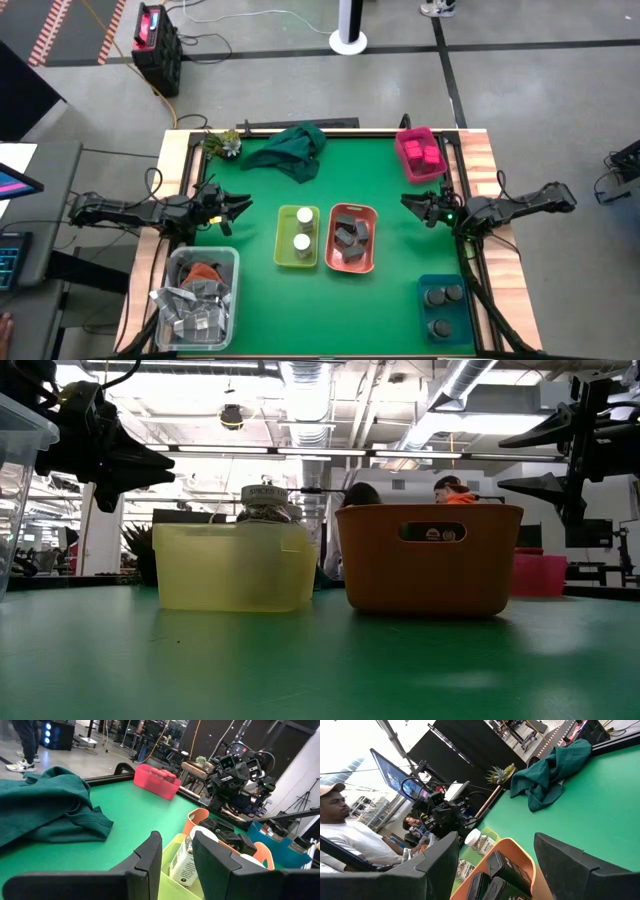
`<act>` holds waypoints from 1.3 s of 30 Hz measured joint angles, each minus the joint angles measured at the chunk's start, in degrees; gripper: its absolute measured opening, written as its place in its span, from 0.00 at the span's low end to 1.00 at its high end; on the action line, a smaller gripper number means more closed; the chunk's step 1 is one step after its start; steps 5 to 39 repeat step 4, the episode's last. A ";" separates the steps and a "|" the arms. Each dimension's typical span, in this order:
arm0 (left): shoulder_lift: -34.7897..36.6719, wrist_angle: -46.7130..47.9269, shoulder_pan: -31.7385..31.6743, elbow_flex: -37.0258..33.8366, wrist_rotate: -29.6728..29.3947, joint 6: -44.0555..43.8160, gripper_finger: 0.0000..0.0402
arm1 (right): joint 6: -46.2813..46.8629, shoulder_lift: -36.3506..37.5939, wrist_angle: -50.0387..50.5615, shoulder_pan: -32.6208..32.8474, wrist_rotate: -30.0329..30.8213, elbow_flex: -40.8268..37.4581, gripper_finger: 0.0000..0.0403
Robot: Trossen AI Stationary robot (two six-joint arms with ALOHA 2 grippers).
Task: Sort spices by type
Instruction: Return to Home Position
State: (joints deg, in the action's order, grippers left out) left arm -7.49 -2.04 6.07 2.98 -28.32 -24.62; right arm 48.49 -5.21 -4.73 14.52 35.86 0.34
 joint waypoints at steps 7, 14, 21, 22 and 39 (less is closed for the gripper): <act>0.00 0.02 0.00 0.00 0.00 0.00 0.25 | 0.00 0.00 0.00 0.00 0.00 0.00 0.70; 0.00 0.02 0.00 0.00 0.00 0.00 0.25 | 0.00 0.00 0.00 0.00 0.00 0.00 0.70; 0.00 0.02 0.00 0.00 0.00 0.00 0.25 | 0.00 0.00 0.00 0.00 0.00 0.00 0.70; 0.00 0.02 0.00 0.00 0.00 0.00 0.25 | 0.00 0.00 0.00 0.00 0.00 0.00 0.70; 0.00 0.02 0.00 0.00 0.00 0.00 0.25 | 0.00 0.00 0.00 0.00 0.00 0.00 0.70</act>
